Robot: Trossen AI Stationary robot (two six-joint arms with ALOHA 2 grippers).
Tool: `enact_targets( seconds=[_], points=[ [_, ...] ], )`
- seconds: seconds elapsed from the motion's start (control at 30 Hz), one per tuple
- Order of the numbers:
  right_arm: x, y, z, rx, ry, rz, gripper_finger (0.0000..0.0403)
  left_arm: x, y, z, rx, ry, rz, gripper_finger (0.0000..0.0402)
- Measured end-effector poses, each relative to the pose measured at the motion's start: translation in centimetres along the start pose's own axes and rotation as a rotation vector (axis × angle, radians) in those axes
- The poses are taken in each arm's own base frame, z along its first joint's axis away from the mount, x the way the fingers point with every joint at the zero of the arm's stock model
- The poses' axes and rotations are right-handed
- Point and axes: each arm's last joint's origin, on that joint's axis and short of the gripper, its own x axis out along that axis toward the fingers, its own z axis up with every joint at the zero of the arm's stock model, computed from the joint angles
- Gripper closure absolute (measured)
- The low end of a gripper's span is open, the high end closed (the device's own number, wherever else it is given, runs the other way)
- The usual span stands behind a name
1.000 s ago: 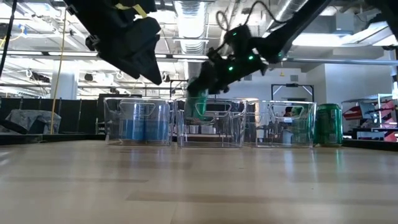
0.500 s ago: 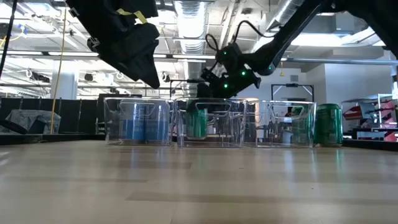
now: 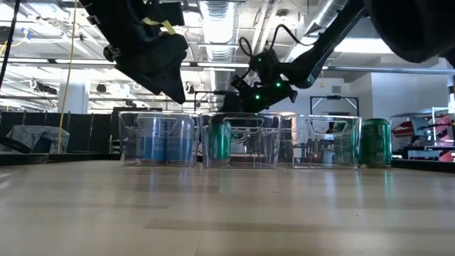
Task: Sort soda cans
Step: Put the green soda can into the middle transparent bin
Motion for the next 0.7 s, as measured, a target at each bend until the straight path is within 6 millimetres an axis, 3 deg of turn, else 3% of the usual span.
enact_targets(
  seconds=[0.27,0.37,0.53,0.7],
  points=[
    [-0.1,0.0,0.1,0.02,-0.002,0.0,0.0017,0.0,0.0,0.0,-0.001,0.006,-0.004,0.001],
    [-0.9,0.1,1.2,0.014,-0.015,-0.001,0.0017,0.0,0.0,0.0,-0.016,0.007,-0.004,0.001],
    [-4.8,1.3,5.3,-0.098,-0.039,0.011,0.0018,-0.4,-0.1,-0.3,-0.057,0.005,-0.006,0.001],
    [-11.0,3.1,9.0,-0.178,0.006,0.049,0.0019,-0.2,0.1,0.0,-0.159,-0.069,0.041,0.001]
  ],
)
